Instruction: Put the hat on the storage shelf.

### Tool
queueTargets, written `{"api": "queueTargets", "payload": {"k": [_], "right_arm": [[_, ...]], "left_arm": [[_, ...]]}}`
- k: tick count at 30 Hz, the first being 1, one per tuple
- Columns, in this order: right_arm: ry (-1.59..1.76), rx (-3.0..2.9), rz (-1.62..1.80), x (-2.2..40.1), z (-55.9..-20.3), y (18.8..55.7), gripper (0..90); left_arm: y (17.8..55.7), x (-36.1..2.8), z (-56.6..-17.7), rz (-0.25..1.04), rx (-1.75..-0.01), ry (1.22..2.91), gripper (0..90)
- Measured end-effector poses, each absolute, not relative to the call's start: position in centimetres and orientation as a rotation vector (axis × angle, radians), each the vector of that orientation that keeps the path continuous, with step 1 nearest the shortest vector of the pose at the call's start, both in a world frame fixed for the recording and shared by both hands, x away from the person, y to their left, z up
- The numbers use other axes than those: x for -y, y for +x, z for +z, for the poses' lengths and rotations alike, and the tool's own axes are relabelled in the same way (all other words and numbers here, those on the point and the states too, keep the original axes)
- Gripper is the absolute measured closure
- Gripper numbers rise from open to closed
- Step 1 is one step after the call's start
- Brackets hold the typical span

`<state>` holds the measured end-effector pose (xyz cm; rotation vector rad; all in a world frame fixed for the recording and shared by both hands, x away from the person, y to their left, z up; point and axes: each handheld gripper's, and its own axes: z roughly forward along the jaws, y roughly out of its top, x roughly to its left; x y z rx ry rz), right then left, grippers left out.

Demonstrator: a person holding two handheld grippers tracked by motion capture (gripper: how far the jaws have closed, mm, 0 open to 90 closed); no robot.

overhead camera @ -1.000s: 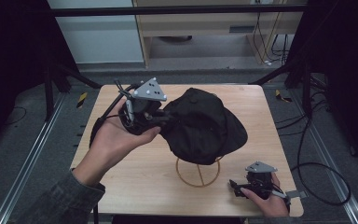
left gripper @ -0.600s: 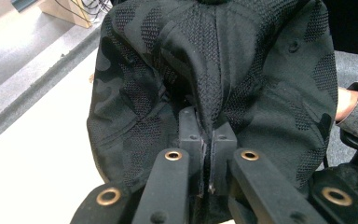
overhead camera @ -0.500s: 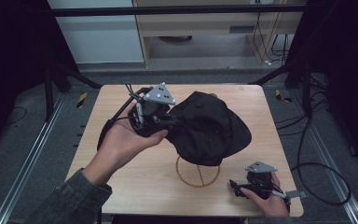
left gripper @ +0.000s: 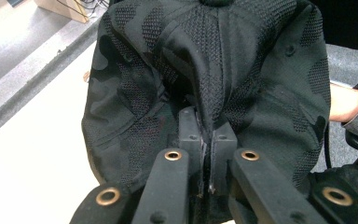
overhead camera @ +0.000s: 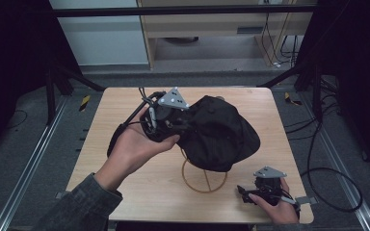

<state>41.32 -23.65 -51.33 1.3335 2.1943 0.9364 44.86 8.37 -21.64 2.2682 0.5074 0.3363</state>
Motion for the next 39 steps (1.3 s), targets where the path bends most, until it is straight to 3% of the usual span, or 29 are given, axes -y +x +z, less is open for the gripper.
{"api": "queueTargets", "payload": {"k": [16,39], "right_arm": [[1.330,-2.196,0.936,23.7,-51.3,41.3,0.7],[1.326,-2.197,0.935,23.7,-51.3,41.3,0.6]], "left_arm": [[45.4,-6.7,-23.0,0.313,-0.515,2.309,85.9],[46.0,-8.2,-25.2,0.289,-0.542,2.309,84.8]]}}
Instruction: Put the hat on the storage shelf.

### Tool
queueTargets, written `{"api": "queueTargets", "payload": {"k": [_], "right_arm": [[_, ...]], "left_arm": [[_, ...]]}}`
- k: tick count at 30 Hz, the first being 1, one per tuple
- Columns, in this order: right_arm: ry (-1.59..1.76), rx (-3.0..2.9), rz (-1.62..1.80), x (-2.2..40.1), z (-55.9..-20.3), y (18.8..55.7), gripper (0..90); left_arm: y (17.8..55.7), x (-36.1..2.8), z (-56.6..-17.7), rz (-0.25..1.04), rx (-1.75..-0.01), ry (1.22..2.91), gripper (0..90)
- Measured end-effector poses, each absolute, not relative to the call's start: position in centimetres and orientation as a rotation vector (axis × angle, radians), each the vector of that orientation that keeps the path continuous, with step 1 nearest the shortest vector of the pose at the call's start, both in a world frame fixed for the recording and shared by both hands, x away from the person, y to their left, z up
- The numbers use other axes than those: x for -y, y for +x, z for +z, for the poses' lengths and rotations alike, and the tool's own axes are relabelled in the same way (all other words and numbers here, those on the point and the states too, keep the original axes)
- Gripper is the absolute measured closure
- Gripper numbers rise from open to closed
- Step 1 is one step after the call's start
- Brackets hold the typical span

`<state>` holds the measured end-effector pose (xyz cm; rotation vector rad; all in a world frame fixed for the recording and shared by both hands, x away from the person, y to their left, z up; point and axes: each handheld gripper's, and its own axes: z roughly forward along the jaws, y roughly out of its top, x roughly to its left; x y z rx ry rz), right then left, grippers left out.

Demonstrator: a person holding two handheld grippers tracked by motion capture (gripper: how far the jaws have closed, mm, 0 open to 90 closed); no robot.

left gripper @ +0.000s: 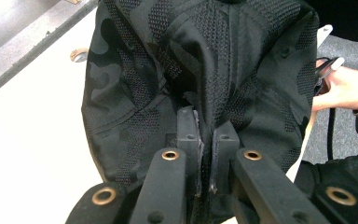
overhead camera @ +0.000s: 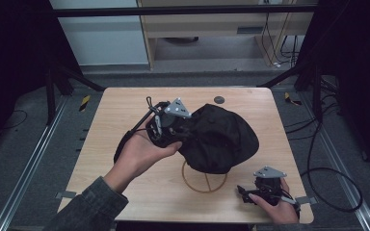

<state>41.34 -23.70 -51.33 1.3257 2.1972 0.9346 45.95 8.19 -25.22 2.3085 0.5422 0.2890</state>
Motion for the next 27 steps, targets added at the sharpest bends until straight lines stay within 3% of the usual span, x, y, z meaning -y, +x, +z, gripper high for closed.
{"api": "queueTargets", "payload": {"k": [27], "right_arm": [[1.325,-2.197,0.934,23.7,-51.3,41.3,0.6]], "left_arm": [[45.3,-9.3,-25.6,0.336,-0.541,2.333,86.7]]}}
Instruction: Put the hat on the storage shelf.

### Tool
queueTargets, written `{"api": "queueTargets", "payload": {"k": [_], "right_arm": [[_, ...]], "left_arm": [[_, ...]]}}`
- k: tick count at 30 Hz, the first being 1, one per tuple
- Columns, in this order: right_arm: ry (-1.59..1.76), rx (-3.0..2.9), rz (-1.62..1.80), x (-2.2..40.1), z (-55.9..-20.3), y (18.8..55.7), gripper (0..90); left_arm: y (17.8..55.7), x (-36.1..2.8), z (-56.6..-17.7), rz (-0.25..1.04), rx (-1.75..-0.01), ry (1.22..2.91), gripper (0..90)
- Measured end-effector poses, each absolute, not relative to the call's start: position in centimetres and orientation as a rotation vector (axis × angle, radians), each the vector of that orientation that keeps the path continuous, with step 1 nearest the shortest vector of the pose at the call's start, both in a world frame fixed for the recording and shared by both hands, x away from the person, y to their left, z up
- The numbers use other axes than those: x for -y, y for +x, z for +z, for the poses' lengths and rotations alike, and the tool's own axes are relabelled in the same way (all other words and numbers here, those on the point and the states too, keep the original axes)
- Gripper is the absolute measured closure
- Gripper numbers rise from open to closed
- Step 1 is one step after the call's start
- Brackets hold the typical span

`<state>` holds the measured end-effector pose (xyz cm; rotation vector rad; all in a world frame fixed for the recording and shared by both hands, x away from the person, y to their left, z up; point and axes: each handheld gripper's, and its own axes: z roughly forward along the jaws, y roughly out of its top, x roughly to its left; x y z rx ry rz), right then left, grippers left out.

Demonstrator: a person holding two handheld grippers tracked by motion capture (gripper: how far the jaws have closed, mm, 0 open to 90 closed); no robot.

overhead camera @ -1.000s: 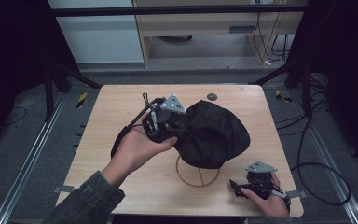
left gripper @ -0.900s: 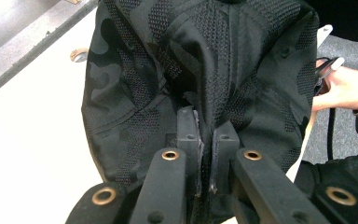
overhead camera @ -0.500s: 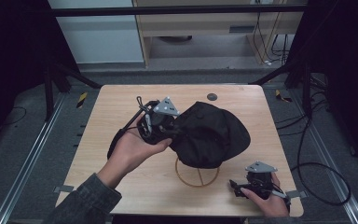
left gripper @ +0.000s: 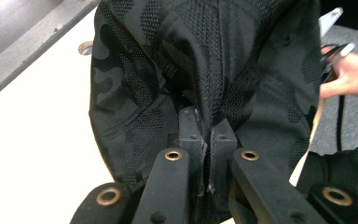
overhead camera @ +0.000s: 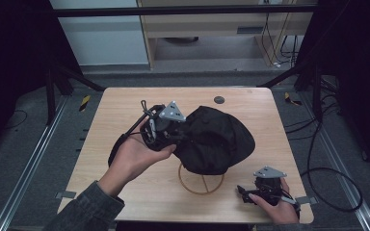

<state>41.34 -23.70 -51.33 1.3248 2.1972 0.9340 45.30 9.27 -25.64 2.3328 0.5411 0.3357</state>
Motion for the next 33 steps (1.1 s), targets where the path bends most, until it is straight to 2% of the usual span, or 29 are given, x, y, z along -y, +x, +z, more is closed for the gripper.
{"api": "queueTargets", "payload": {"k": [11,24,33], "right_arm": [[1.323,-2.196,0.934,23.7,-51.3,41.3,0.6],[1.325,-2.197,0.934,23.7,-51.3,41.3,0.6],[1.325,-2.197,0.934,23.7,-51.3,41.3,0.6]], "left_arm": [[45.2,-10.6,-26.9,0.343,-0.557,2.279,86.7],[47.2,-9.5,-27.3,0.363,-0.578,2.249,86.4],[48.0,-10.0,-27.1,0.325,-0.576,2.204,80.0]]}}
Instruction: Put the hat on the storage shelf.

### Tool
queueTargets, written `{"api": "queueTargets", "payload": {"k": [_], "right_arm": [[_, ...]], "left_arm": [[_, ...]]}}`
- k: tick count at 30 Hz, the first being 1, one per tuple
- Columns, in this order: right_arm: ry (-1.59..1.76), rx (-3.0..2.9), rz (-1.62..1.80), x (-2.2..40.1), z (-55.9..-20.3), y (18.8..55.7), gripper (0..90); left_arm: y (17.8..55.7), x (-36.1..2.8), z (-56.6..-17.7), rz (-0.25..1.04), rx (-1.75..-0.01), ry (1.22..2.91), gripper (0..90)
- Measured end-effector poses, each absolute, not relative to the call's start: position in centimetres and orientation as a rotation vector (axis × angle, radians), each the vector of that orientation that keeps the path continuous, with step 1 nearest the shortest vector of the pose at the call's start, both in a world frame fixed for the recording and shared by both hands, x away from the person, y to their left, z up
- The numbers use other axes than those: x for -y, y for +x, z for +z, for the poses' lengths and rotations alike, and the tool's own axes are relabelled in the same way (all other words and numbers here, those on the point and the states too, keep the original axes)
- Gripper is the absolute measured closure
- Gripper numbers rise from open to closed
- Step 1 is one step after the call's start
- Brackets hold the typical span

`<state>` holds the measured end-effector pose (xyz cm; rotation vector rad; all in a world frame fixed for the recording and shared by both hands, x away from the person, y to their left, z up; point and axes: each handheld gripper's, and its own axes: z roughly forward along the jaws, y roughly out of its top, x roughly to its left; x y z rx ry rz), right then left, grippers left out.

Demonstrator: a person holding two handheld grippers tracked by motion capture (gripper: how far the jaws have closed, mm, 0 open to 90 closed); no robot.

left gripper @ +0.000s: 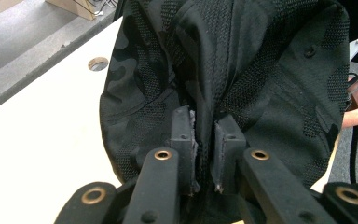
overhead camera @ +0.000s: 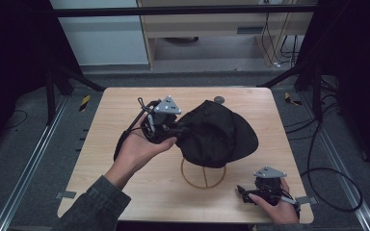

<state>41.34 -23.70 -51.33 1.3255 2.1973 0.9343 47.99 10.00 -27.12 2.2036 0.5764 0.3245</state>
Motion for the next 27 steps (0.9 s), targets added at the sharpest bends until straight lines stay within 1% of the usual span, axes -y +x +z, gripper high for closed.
{"api": "queueTargets", "payload": {"k": [3,5,6,9,10,16,17,18,19,20,22,25,26,27], "right_arm": [[1.325,-2.197,0.934,23.7,-51.3,41.3,0.6],[1.325,-2.197,0.934,23.7,-51.3,41.3,0.6],[1.325,-2.197,0.933,23.7,-51.3,41.3,0.6],[1.325,-2.197,0.934,23.7,-51.3,41.3,0.6],[1.324,-2.197,0.934,23.7,-51.3,41.3,0.6],[1.325,-2.197,0.934,23.7,-51.3,41.3,0.6],[1.325,-2.197,0.934,23.7,-51.3,41.3,0.6],[1.325,-2.197,0.934,23.7,-51.3,41.3,0.6],[1.325,-2.197,0.934,23.7,-51.3,41.3,0.6],[1.325,-2.197,0.934,23.7,-51.3,41.3,0.6],[1.325,-2.197,0.934,23.7,-51.3,41.3,0.6],[1.326,-2.197,0.934,23.7,-51.3,41.3,0.6],[1.325,-2.197,0.934,23.7,-51.3,41.3,0.6],[1.325,-2.197,0.934,23.7,-51.3,41.3,0.6]], "left_arm": [[48.1,-10.1,-27.0,0.319,-0.577,2.194,75.2],[48.1,-10.1,-27.0,0.319,-0.571,2.194,74.4],[48.0,-10.1,-26.9,0.325,-0.570,2.195,71.5],[48.1,-10.0,-26.9,0.332,-0.573,2.193,68.8],[48.1,-10.0,-26.9,0.339,-0.575,2.192,65.1],[47.9,-10.2,-26.7,0.357,-0.570,2.173,50.7],[47.8,-10.3,-26.6,0.363,-0.570,2.169,50.7],[47.8,-10.5,-26.4,0.370,-0.568,2.168,44.8],[47.8,-10.5,-26.4,0.370,-0.568,2.168,42.1],[47.7,-10.6,-26.3,0.378,-0.569,2.163,42.1],[47.6,-10.8,-26.1,0.381,-0.563,2.155,33.1],[47.4,-11.1,-25.9,0.388,-0.542,2.154,26.7],[47.3,-11.3,-25.8,0.388,-0.530,2.158,26.7],[47.3,-11.5,-25.8,0.391,-0.518,2.163,24.4]]}}
